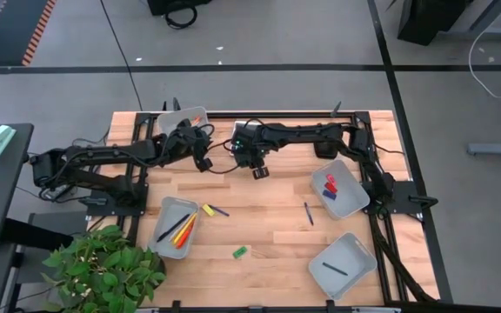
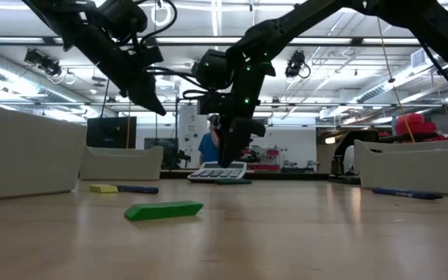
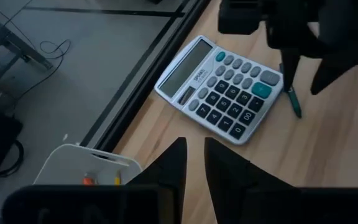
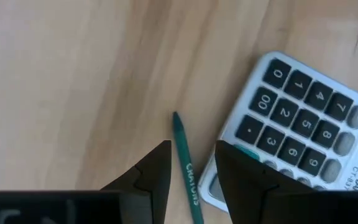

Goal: Sort crayons/erasers/pens/pencils in bins
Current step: Put the green crayon into the bottom right gray bin

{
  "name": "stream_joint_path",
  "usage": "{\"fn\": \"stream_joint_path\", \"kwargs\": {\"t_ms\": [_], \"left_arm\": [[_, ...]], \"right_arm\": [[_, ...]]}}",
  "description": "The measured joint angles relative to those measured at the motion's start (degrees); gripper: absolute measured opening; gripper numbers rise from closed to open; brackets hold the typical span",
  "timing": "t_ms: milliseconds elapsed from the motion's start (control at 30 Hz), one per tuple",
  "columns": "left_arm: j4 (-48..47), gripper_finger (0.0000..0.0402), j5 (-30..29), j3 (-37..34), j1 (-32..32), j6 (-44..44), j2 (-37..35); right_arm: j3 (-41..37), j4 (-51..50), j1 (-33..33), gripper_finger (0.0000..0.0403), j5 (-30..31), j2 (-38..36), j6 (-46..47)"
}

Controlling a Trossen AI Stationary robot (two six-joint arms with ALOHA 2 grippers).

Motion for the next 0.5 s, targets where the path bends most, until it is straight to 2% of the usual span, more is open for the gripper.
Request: {"fn": "stream_joint_path", "kwargs": {"t_ms": [133,267,500], "left_arm": [[0.0,0.0069,0.0,0.0,0.0,0.0,0.0],[0.0,0.0070,0.0,0.0,0.0,-0.3,0.0],[-0.3,0.0065,0.1,0.0,0.0,-0.7,0.0]], "right_arm": [[0.0,0.3,0.0,0.0135,-1.6,0.0,-0.3],[0.0,1.7,-0.1,0.0135,-6.0,0.6,-0.1],[-0.1,2.3,-0.5,0.0135,-3.5,3.7,0.5]]}}
